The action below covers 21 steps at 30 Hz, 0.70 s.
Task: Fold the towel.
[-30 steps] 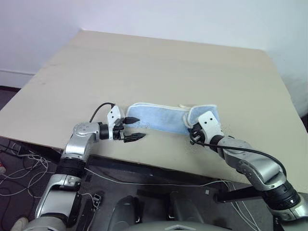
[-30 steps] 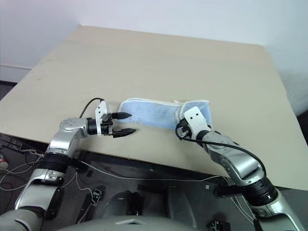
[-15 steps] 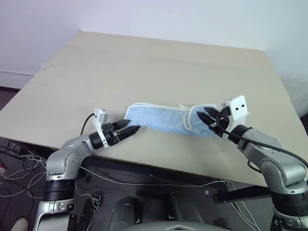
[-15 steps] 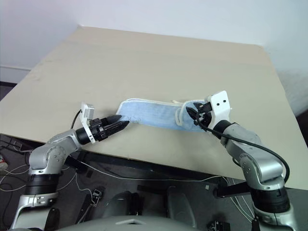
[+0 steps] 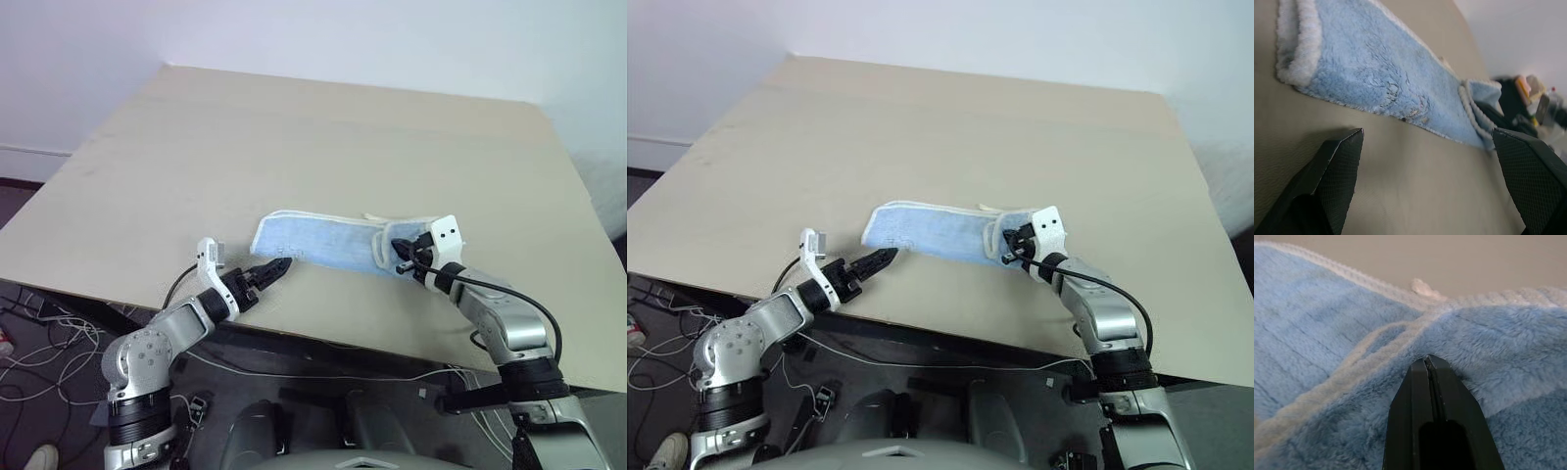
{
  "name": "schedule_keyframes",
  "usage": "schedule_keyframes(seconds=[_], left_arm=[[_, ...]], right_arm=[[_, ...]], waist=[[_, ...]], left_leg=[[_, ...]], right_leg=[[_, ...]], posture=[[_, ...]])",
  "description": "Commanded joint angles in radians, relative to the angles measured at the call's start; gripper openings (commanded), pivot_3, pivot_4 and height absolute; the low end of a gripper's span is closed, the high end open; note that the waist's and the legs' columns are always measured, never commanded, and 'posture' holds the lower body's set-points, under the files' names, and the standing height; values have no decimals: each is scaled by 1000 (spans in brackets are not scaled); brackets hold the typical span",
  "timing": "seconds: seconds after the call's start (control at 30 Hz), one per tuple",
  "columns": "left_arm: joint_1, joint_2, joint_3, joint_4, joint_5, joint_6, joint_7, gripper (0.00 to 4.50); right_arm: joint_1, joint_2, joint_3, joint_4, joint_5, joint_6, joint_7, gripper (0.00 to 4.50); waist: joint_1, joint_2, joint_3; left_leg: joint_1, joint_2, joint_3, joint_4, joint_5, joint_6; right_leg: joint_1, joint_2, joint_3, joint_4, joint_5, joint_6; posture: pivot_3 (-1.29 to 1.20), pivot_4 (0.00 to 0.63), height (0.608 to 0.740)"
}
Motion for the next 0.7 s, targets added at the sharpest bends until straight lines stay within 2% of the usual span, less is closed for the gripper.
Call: schedule_keyframes(seconds=[0.03, 0.17, 0.37, 0.4, 0.47, 0.53, 0.7], left_arm=[[-64, -78, 92, 83, -96, 23, 177, 4352], [-153, -141, 164, 184, -132, 1, 368, 4352], [-224, -153, 182, 321, -109, -79, 473, 4352], [-233, -154, 184, 335, -108, -91, 478, 4202], [-246, -153, 184, 349, -108, -118, 482, 3805], [-254, -149, 183, 359, -116, -145, 484, 3162], [-271, -140, 183, 376, -132, -209, 474, 1308]], right_arm=[[1, -8, -72, -121, 37, 0, 13, 10], [10, -10, -119, -202, 63, 28, 8, 10], [23, -2, -169, -266, 71, 53, -20, 10], [27, -1, -172, -268, 69, 55, -26, 0], [37, 2, -178, -275, 64, 58, -36, 0], [43, 4, -185, -278, 61, 61, -45, 0], [50, 6, -187, -270, 57, 56, -57, 0]], waist=[[5, 1, -1], [18, 2, -2], [26, 5, -4], [26, 6, -5], [26, 7, -5], [24, 7, -5], [21, 5, -4]], left_leg=[[0, 0, 0, 0, 0, 0], [0, -1, -1, 0, 0, 0], [3, -1, -1, 0, 0, 0], [4, -1, -1, 0, 0, 0], [12, -1, -1, -1, 0, -1], [15, -1, -2, -2, 0, -1], [14, -1, -2, -2, 0, -1]], right_leg=[[0, 0, 0, 0, 0, 0], [1, 0, -1, 0, 0, 0], [4, 0, -1, 0, 0, 0], [4, 0, -1, 0, 0, -1], [12, 0, -1, -1, -2, -4], [15, 0, -1, -2, -2, -4], [14, 0, -1, -2, -2, -4]], posture=[[0, 150, 722], [0, 150, 722], [0, 150, 722], [0, 150, 722], [0, 150, 722], [0, 150, 722], [0, 150, 722]])
